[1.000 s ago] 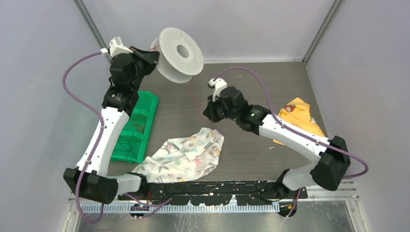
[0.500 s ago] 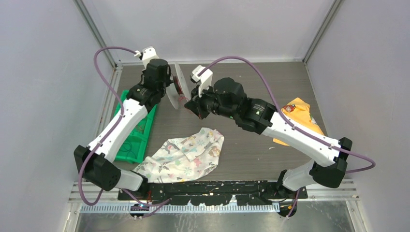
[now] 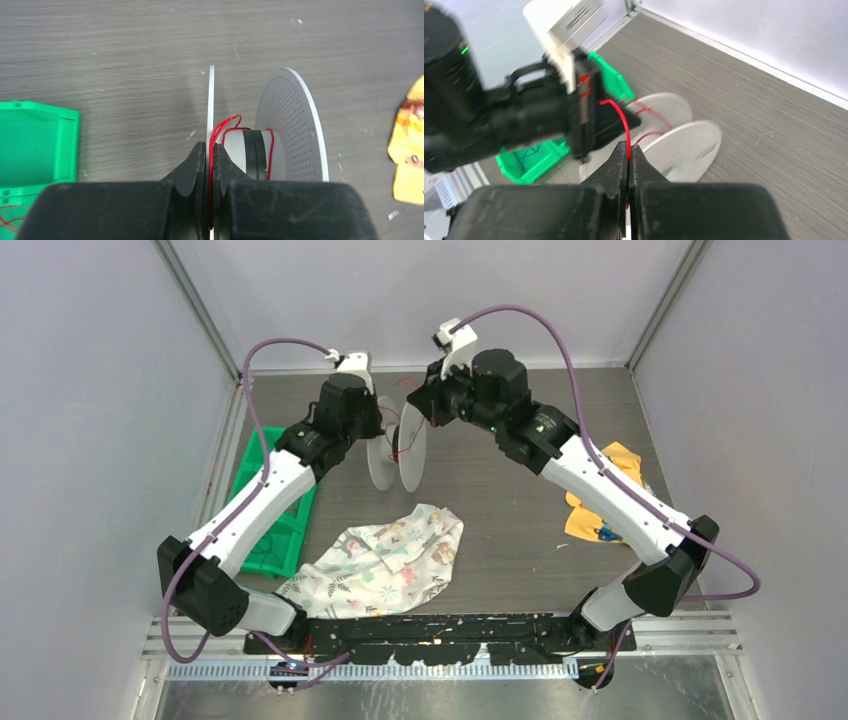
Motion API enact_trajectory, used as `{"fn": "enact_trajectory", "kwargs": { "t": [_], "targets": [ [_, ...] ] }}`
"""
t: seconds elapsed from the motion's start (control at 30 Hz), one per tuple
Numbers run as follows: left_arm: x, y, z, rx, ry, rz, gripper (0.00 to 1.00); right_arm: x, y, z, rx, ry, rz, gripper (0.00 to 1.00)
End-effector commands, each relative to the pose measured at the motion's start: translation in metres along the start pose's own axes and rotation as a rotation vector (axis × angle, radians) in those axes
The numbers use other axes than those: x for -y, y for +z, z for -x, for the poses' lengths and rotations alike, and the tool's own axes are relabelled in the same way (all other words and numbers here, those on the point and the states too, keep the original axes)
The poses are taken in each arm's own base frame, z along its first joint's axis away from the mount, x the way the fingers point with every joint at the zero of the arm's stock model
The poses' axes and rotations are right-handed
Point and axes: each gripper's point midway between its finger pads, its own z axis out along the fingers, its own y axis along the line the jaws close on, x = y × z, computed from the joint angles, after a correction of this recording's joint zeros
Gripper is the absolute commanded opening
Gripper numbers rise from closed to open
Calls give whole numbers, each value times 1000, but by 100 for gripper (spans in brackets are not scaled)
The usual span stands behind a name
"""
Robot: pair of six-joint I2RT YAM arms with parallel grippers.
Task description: Wrap the cables
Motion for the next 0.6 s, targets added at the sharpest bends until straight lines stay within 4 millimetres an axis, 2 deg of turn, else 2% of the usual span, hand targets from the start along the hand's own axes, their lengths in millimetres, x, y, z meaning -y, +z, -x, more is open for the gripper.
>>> {"fn": "enact_trajectory", "kwargs": {
  "t": [0.0, 0.2, 0.3, 0.43, 0.5, 0.57],
  "targets": [
    [41, -8, 6, 18, 21, -233, 1, 10, -8, 60, 170, 112, 36, 0],
    [62, -13, -9, -21, 62, -374, 0, 55, -5, 70, 211, 184, -44, 0],
    [73, -22, -14, -42, 109, -454, 0, 80, 0, 64, 206, 208, -87, 0],
    [86, -48, -10, -31, 155, -576, 0, 121, 6, 44, 178, 255, -164, 0],
    [93, -68, 0, -3, 171, -656, 1, 145, 8, 27, 153, 289, -208, 0],
    [95, -87, 16, 29, 153, -724, 1, 159, 10, 5, 115, 308, -232, 1]
  ]
}}
